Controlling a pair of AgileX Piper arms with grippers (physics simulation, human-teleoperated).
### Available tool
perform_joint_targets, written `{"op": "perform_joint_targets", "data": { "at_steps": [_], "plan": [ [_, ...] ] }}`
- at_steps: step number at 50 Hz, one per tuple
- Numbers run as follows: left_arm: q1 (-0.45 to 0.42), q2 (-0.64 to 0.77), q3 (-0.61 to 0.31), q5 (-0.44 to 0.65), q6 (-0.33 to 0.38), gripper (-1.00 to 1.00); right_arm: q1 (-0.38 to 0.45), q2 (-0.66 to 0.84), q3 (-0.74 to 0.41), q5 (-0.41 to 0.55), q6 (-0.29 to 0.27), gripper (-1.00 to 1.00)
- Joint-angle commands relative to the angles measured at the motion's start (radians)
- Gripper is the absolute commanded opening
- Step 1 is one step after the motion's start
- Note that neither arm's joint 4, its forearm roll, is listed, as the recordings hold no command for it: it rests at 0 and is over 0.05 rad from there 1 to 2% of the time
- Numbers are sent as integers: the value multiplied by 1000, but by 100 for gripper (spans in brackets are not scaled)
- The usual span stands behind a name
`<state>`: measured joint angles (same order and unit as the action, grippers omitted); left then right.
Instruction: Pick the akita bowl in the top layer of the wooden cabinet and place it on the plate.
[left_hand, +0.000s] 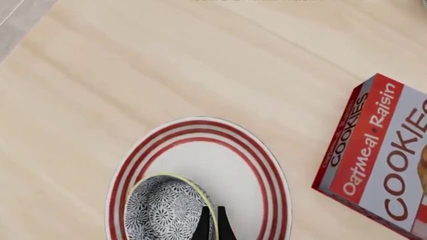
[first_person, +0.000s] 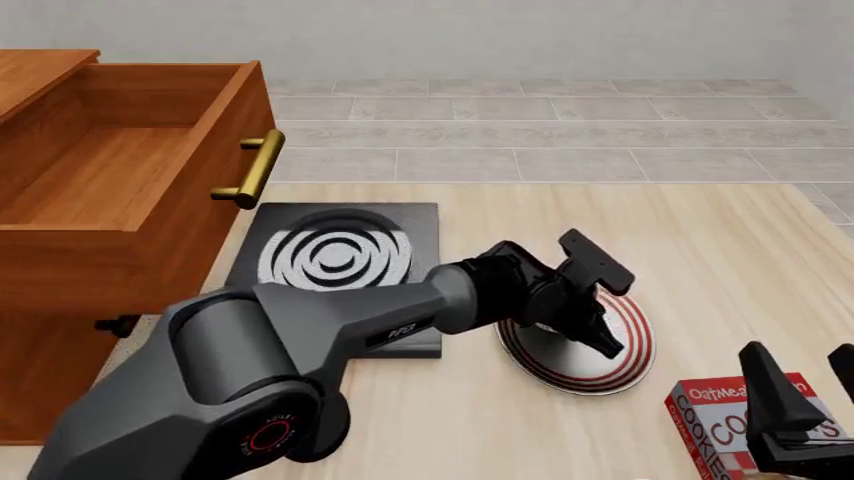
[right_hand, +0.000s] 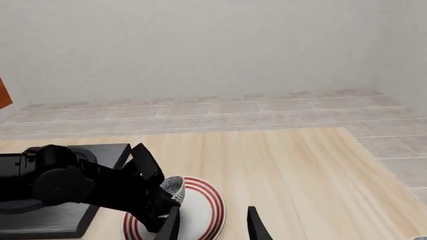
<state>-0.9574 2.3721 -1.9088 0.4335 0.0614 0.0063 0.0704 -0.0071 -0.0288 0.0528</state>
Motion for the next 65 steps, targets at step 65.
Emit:
{"op": "perform_joint_targets", "data": {
  "at_steps": [65],
  "plan": [
    [-41,-113,-5,43,8,100,6,-35,-8,30,-17,100]
  ]
}}
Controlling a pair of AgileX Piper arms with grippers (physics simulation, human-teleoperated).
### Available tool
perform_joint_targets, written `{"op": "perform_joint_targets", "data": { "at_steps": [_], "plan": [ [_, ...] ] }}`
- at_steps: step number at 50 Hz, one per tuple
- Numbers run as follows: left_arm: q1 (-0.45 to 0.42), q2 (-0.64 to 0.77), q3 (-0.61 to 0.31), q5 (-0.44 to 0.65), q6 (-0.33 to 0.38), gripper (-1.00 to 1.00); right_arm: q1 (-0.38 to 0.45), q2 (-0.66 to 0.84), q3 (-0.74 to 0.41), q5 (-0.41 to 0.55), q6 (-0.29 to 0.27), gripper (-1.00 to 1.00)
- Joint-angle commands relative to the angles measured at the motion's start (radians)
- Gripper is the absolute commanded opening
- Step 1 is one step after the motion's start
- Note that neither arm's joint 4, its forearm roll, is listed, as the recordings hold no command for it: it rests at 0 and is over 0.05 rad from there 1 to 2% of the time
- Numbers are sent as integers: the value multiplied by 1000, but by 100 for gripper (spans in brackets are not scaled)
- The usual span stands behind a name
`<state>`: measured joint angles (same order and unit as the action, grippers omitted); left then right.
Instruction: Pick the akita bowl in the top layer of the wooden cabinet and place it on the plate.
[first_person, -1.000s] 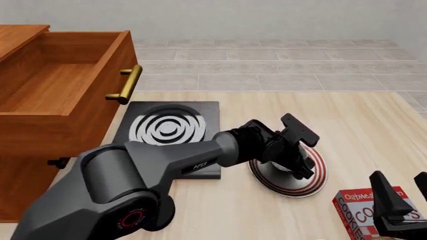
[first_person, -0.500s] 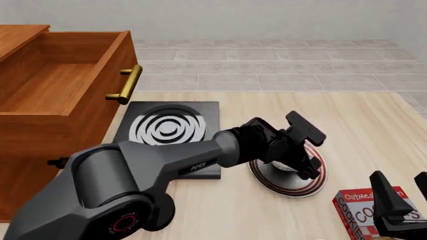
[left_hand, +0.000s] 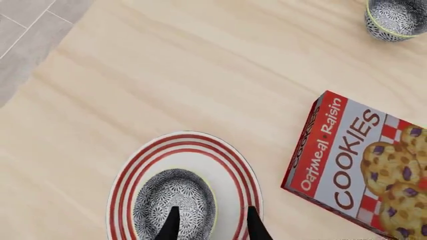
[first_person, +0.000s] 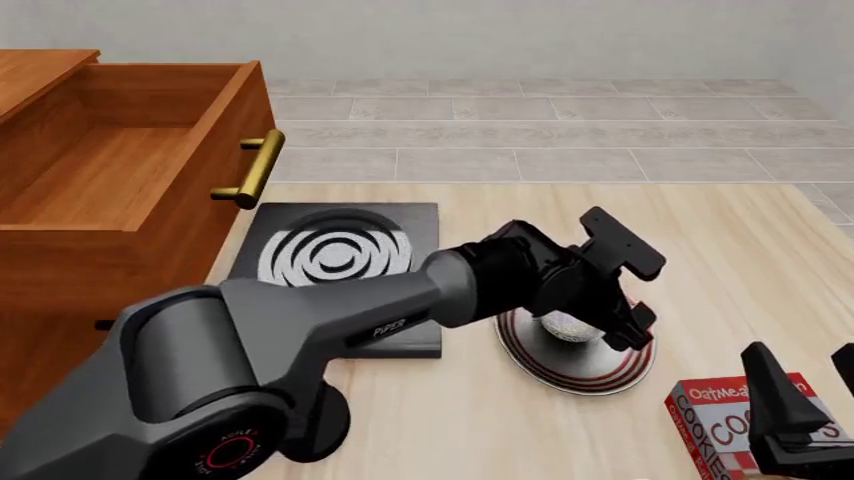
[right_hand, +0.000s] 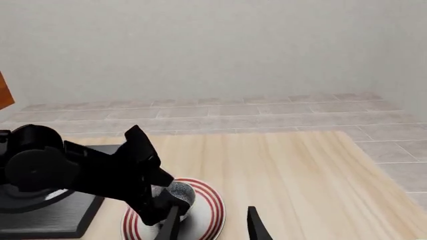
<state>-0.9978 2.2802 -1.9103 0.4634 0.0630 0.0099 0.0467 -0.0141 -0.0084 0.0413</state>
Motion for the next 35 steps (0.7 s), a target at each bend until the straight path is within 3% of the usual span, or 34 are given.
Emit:
{"op": "perform_joint_targets", "data": {
  "at_steps": [1,35],
  "plan": [
    [-2,-25,-1,13,8,100,2,-11,0,10,-5,100],
    [14,-119,29,46,43,100,5,-33,-2,28,-20,100]
  ]
}}
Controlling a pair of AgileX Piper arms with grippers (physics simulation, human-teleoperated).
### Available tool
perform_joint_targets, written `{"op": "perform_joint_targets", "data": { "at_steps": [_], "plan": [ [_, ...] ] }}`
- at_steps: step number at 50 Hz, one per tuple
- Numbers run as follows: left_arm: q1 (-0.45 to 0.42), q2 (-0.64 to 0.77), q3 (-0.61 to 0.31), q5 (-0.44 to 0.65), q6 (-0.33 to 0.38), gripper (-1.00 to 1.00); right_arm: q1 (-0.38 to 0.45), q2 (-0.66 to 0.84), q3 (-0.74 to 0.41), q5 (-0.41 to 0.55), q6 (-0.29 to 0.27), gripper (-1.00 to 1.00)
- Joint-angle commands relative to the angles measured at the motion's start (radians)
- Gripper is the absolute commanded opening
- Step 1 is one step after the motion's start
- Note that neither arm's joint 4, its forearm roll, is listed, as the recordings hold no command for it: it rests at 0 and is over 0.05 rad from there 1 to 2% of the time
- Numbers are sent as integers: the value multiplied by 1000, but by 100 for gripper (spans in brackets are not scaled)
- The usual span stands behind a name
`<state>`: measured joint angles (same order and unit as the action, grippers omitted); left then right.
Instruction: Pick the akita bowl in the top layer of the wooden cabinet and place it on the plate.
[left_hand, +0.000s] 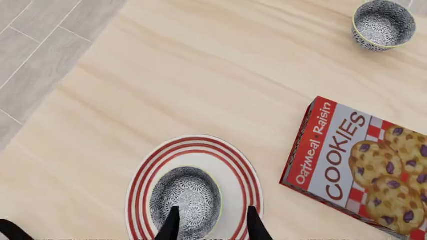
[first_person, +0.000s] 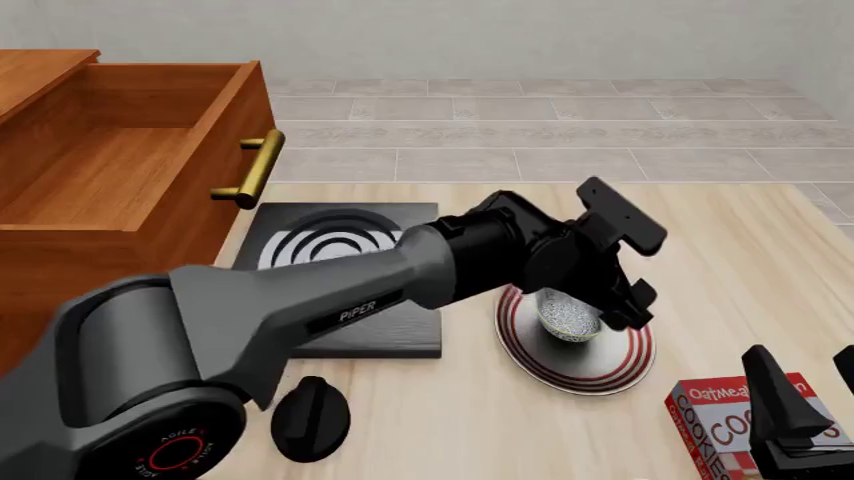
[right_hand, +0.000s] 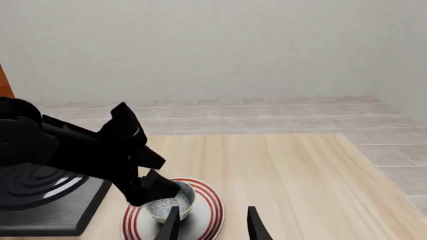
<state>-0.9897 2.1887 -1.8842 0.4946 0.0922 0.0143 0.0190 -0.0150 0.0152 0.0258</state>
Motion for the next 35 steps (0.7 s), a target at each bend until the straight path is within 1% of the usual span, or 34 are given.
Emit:
{"op": "perform_joint_targets", "data": {
  "at_steps": [1,14,25,27,35],
  "plan": [
    [5,-27,3,15,14,100,1,-5,-1,5,-5,100],
    [9,-66,-9,42,25,100,1,-9,-5,9,-13,100],
    [8,-89,0,47,27,100,1,0,-5,-3,-17,100],
    [8,-94,0,49,28,100,1,-13,-5,10,-17,100],
    [5,-107,-8,61,30,100,2,-17,-4,12,-20,100]
  ]
}}
